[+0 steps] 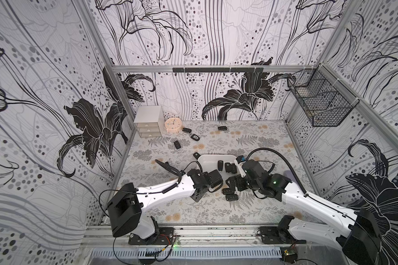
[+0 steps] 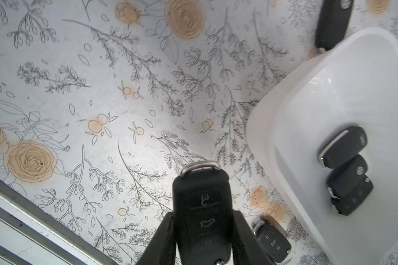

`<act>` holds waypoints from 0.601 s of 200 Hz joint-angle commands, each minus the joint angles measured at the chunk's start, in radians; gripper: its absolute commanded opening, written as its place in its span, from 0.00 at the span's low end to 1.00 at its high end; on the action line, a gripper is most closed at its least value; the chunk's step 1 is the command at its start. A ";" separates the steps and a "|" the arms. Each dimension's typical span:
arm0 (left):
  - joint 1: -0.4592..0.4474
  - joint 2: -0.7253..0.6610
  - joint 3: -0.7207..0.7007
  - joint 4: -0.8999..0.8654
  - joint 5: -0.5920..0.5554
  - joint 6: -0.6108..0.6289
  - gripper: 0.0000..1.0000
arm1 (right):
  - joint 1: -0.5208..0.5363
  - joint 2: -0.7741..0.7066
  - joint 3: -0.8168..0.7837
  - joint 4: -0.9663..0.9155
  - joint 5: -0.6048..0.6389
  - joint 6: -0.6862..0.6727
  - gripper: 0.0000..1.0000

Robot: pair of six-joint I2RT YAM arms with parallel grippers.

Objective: Place the car key into the storage box
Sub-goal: Pick up the car key from the center of the board, then place the car key in the storage box.

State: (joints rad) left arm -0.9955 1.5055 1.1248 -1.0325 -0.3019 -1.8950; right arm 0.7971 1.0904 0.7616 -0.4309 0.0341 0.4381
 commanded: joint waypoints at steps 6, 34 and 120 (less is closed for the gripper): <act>0.082 0.000 0.074 -0.029 -0.042 0.220 0.34 | -0.010 -0.021 -0.028 0.002 0.041 0.050 1.00; 0.159 0.072 0.183 0.007 -0.021 0.432 0.34 | -0.016 -0.031 -0.030 -0.019 0.068 0.088 1.00; 0.296 0.327 0.410 0.135 0.150 0.878 0.34 | -0.022 -0.042 -0.009 -0.091 0.142 0.235 1.00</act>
State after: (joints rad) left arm -0.7090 1.7809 1.4734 -0.9482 -0.1982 -1.1927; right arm 0.7792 1.0554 0.7429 -0.4759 0.1329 0.6136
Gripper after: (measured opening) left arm 0.360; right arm 0.999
